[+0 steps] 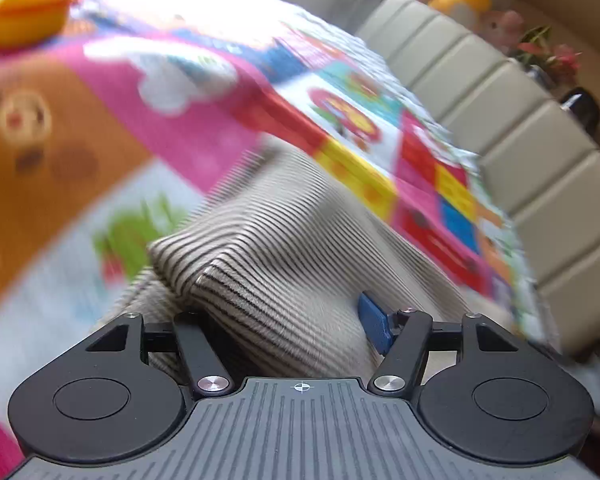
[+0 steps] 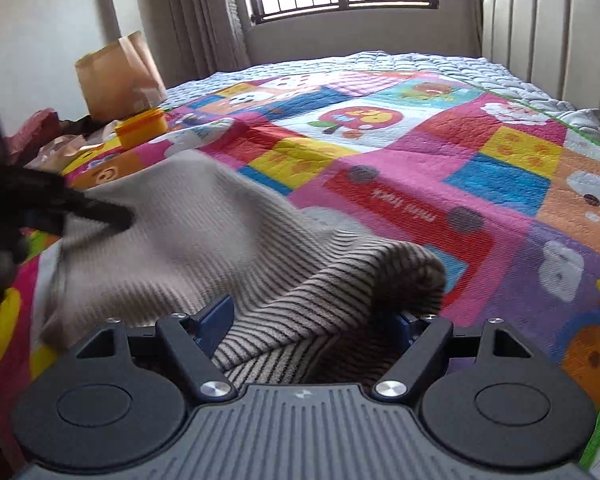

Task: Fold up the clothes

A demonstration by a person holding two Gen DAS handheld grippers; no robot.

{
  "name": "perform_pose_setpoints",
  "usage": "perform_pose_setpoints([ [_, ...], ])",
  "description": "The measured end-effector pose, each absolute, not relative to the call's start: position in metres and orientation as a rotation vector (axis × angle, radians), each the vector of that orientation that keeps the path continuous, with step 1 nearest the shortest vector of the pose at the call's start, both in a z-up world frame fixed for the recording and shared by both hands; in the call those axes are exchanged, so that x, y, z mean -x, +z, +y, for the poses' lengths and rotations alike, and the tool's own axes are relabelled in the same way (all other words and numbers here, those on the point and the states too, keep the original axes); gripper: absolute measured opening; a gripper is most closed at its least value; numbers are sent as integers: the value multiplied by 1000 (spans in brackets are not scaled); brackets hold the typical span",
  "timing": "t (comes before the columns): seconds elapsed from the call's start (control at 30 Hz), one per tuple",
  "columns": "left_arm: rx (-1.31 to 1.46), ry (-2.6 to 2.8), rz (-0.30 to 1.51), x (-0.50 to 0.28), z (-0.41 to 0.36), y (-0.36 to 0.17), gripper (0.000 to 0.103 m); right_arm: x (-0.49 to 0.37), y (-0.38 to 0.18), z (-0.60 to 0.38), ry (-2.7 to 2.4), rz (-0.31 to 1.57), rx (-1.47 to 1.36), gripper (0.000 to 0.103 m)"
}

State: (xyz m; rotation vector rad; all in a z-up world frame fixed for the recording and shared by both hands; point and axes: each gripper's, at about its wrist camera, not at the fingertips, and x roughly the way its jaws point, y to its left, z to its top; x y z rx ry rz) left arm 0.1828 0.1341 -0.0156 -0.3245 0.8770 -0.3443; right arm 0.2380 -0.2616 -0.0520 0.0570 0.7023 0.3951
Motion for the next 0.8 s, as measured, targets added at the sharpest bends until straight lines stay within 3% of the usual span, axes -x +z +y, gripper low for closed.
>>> perform_pose_setpoints([
  [0.1,288,-290,848,-194,141,-12,75,-221,-40,-253,450,682,-48,79],
  [0.17,335,-280,857,-191,151,-9,74,-209,-32,-247,487,669,-42,87],
  [0.27,379,-312,860,-162,159,2,84,-193,-21,-239,539,649,-33,99],
  [0.43,558,-477,913,-116,156,-1,93,-213,-33,-252,442,669,-7,103],
  [0.67,577,-498,998,-126,127,-36,92,-241,-50,-270,306,695,29,103],
  [0.8,530,-449,965,-149,128,-33,79,-249,-65,-274,237,720,66,103],
])
